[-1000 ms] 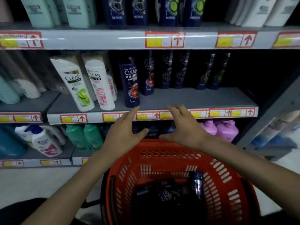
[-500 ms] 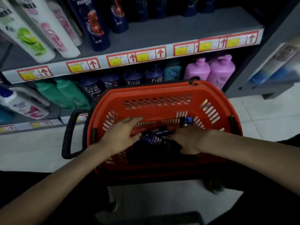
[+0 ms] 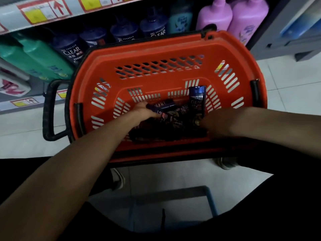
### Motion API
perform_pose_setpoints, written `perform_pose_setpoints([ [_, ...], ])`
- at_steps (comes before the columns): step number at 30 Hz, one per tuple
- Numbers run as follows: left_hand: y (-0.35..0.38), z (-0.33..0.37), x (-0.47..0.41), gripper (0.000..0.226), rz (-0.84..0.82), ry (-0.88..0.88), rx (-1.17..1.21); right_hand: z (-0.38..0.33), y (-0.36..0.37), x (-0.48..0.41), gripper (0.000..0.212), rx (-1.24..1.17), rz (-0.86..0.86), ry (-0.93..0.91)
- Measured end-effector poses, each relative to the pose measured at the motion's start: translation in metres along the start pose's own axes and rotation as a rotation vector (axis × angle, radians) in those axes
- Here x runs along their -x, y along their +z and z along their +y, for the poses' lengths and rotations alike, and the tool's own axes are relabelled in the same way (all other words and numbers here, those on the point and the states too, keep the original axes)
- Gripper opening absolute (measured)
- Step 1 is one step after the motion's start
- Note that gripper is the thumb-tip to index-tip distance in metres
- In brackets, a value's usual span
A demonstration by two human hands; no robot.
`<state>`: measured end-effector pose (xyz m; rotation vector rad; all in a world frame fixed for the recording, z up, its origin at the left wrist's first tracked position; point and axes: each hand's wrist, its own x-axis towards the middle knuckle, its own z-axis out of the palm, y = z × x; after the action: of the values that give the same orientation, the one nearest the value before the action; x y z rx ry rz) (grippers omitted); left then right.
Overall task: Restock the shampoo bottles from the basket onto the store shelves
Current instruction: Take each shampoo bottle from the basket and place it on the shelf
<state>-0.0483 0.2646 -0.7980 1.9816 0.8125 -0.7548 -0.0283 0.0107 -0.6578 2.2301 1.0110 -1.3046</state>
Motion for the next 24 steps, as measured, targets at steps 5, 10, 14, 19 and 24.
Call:
perform_pose_setpoints([
  [5, 0.0, 0.017, 0.001, 0.075, 0.018, -0.021, 0.472, 0.004, 0.003, 0.002, 0.045, -0.024, 0.019, -0.011],
  [10, -0.005, 0.04, 0.008, 0.028, 0.013, 0.07, 0.841, 0.007, 0.008, 0.0, 0.043, -0.047, 0.053, -0.018],
  [14, 0.004, 0.008, -0.004, 0.01, 0.006, 0.086, -0.058, 0.007, 0.01, -0.002, 0.042, -0.057, 0.074, -0.01],
  [19, 0.014, -0.018, -0.001, 0.029, -0.213, 0.217, -0.652, 0.009, 0.011, -0.002, 0.043, -0.096, 0.095, -0.011],
  [24, 0.023, -0.013, 0.009, 0.05, -0.206, 0.383, -1.052, 0.01, 0.013, -0.003, 0.042, -0.094, 0.11, -0.015],
])
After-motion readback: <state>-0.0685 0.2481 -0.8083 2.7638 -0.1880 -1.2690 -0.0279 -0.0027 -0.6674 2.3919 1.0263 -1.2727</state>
